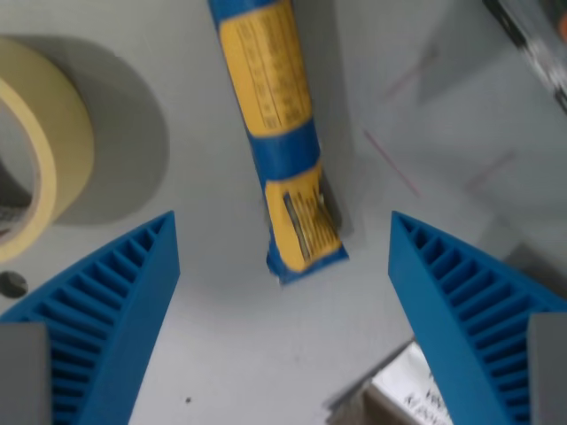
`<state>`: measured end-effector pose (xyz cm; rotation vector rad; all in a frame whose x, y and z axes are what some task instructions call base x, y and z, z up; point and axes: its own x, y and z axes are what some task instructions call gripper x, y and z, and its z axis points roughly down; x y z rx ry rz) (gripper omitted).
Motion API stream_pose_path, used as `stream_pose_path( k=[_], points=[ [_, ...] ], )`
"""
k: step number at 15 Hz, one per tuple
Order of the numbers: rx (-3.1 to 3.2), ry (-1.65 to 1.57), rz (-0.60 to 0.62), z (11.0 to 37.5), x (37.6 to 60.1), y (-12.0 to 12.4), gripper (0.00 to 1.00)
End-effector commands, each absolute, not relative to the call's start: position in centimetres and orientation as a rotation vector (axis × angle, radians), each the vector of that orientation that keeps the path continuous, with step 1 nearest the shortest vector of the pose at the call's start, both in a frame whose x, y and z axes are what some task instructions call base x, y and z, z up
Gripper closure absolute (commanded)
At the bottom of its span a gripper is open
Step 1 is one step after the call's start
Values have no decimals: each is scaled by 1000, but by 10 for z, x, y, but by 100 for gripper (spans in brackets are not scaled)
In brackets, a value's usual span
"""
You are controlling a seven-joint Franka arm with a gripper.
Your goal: Move above the blue bag
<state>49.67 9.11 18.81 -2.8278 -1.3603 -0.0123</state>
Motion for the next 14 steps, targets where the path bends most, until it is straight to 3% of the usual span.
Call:
stream_pose_path(
  k=[1, 14],
  points=[
    [-2644, -1551, -52, 182, 506, 98, 0],
    [-2689, -1502, -42, 172, 515, 109, 0]
  ],
)
